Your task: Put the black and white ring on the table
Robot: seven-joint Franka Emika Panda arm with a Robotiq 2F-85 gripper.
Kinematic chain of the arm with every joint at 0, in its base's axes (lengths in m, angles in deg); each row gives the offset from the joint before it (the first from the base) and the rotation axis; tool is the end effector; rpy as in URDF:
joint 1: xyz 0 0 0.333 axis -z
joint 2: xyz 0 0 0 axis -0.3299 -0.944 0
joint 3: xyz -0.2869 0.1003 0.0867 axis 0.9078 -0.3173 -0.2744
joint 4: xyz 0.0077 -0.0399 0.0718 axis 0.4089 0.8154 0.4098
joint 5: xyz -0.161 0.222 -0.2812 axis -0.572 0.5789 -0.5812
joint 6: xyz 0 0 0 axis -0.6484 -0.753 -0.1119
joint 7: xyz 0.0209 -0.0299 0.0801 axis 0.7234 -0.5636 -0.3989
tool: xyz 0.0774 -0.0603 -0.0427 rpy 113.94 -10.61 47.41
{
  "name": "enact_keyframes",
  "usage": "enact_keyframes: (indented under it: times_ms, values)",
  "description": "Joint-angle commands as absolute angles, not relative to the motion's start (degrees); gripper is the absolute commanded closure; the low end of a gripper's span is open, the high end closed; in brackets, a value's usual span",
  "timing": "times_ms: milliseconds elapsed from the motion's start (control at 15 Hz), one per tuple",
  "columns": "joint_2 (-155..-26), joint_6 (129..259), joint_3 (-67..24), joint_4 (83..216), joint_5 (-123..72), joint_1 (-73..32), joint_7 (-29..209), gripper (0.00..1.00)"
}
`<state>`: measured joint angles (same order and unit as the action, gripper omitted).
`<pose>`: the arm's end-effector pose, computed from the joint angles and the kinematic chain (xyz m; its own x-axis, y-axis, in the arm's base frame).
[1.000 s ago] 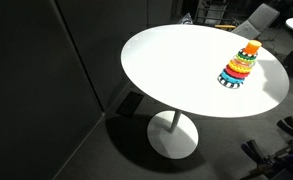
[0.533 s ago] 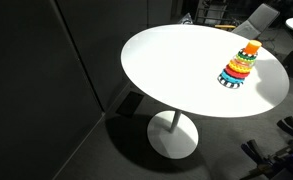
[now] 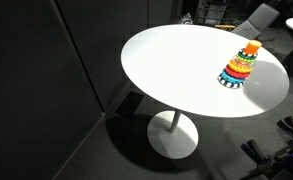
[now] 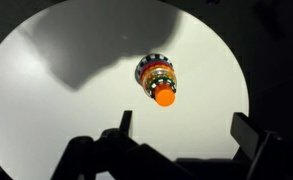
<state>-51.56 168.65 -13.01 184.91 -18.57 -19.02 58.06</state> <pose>0.4328 -0.1000 0.5303 0.9628 0.2436 0.1168 0.2556 -0.9615 -0.1014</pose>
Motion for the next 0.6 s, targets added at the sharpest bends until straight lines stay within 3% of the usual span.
enact_keyframes:
  times_ms: [0, 533]
  values:
    - [-52.3, 173.8, -15.0, 186.2, -19.9, -18.0, 61.2, 0.0]
    - [-53.2, 180.9, -15.9, 191.6, -20.2, -18.3, 61.4, 0.0]
